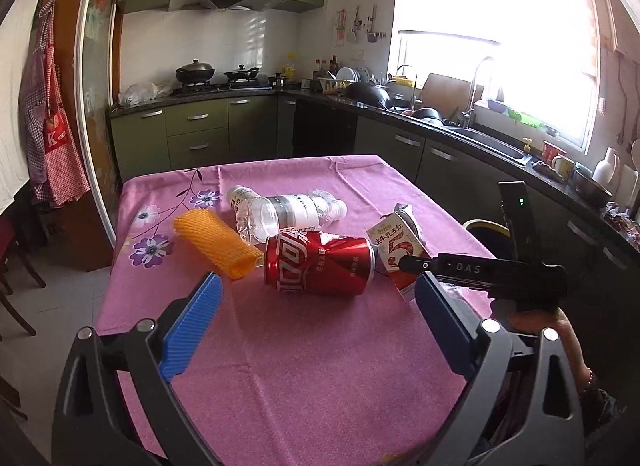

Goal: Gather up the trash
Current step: 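Grasp the white milk carton with the right gripper and lift it, then carry the milk carton over the bin and open the right gripper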

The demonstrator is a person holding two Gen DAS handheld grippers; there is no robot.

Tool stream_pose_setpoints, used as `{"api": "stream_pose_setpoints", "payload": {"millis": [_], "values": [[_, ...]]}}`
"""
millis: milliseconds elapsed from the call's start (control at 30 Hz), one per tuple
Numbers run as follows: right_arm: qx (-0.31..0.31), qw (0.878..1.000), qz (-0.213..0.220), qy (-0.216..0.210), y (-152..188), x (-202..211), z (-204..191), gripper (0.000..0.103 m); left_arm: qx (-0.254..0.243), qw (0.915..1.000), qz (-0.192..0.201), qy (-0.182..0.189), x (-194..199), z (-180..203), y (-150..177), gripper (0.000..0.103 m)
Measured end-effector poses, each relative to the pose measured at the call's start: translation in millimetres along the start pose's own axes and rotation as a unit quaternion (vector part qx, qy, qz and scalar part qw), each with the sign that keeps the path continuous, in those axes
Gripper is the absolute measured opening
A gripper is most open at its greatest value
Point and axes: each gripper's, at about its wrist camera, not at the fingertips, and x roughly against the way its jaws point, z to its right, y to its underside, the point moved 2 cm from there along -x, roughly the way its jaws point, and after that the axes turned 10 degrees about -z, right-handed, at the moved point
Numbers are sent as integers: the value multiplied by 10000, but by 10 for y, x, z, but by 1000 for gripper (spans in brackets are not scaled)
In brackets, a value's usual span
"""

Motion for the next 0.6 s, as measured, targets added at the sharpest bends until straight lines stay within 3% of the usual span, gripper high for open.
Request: {"api": "stream_pose_setpoints", "payload": {"millis": [67, 100, 133, 267, 600], "values": [[-46, 10000, -38, -2, 16, -36, 25, 61, 19, 10000, -15, 24, -14, -31, 10, 92], [-62, 10000, -44, 7, 10, -59, 25, 58, 33, 10000, -26, 27, -21, -46, 17, 92], [-55, 10000, -41, 23, 9, -80, 23, 48, 49, 10000, -36, 30, -27, -61, 24, 92], [33, 10000, 53, 67, 26, -45, 1, 40, 94, 9999, -69, 50, -42, -107, 41, 92], [741, 9947, 422, 578, 264, 328, -229, 38, 56, 9999, -76, 53, -4, -78, 69, 92]]}}
